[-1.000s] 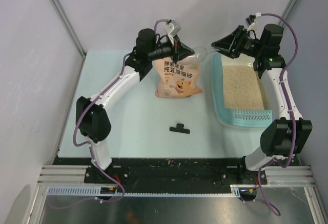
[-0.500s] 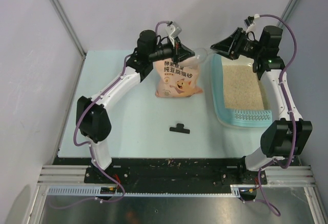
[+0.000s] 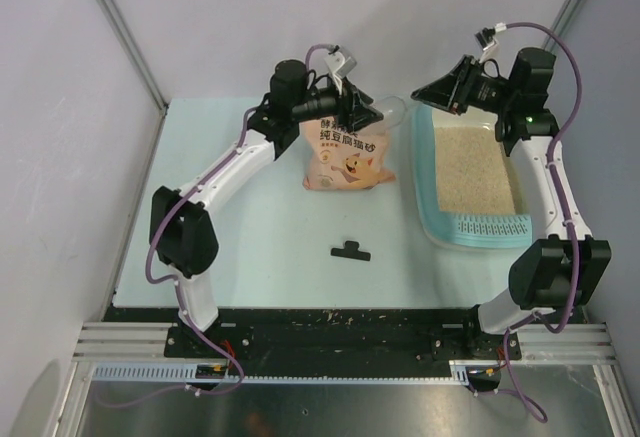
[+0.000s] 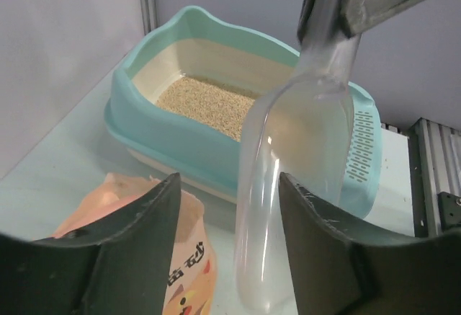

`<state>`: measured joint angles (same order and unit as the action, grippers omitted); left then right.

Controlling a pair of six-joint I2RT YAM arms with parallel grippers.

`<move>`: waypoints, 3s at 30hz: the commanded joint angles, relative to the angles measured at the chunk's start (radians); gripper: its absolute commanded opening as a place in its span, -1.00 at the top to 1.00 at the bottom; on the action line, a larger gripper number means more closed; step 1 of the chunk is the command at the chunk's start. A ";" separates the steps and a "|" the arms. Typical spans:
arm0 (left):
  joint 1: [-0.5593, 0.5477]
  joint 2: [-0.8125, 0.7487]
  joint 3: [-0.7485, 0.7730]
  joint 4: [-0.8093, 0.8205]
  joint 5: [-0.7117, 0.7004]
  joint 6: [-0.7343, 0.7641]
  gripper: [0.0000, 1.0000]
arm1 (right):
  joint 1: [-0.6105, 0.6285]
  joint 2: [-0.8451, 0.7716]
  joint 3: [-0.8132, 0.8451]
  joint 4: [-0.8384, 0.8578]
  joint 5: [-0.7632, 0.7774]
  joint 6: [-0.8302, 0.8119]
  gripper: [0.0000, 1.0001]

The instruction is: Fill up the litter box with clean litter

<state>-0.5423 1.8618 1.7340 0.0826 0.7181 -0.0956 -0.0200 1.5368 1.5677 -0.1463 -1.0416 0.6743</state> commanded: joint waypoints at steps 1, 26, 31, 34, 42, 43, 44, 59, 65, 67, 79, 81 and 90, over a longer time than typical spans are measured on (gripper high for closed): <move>0.044 -0.081 0.070 -0.069 -0.008 0.086 -0.41 | -0.067 -0.006 0.106 0.011 -0.018 -0.097 1.00; 0.105 0.204 0.440 -0.639 -0.158 0.887 -0.34 | 0.004 0.141 0.442 -0.424 0.293 -0.670 1.00; 0.105 0.160 0.406 -0.667 -0.114 0.890 0.23 | 0.080 0.146 0.448 -0.476 0.365 -0.716 1.00; 0.102 0.113 0.363 -0.670 -0.063 0.847 0.77 | 0.133 0.163 0.453 -0.484 0.443 -0.742 1.00; 0.068 -0.018 0.234 -0.670 -0.026 0.686 1.00 | 0.221 0.255 0.607 -0.654 0.596 -0.800 1.00; 0.064 -0.030 0.220 -0.670 -0.029 0.674 1.00 | 0.230 0.261 0.621 -0.685 0.610 -0.815 1.00; 0.058 -0.055 0.207 -0.669 -0.029 0.663 1.00 | 0.233 0.278 0.656 -0.705 0.624 -0.821 1.00; 0.035 -0.089 0.153 -0.662 -0.106 0.485 1.00 | 0.272 0.148 0.530 -0.731 0.620 -0.794 1.00; 0.035 -0.072 0.173 -0.661 -0.095 0.442 1.00 | 0.347 0.008 0.301 -0.518 0.692 -0.919 1.00; 0.035 -0.072 0.183 -0.659 -0.089 0.422 1.00 | 0.364 0.038 0.324 -0.584 0.704 -0.908 1.00; 0.033 -0.113 0.128 -0.656 -0.036 0.350 1.00 | 0.377 0.146 0.247 -0.523 1.014 -0.679 1.00; 0.033 -0.118 0.119 -0.656 -0.032 0.335 1.00 | 0.370 0.123 0.198 -0.425 1.014 -0.610 1.00; 0.033 -0.122 0.108 -0.633 -0.011 0.261 1.00 | 0.434 0.083 0.011 -0.286 1.177 -0.565 1.00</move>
<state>-0.4969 1.8313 1.8313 -0.6220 0.6163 0.2588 0.3931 1.6543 1.6211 -0.5465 0.0006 0.0872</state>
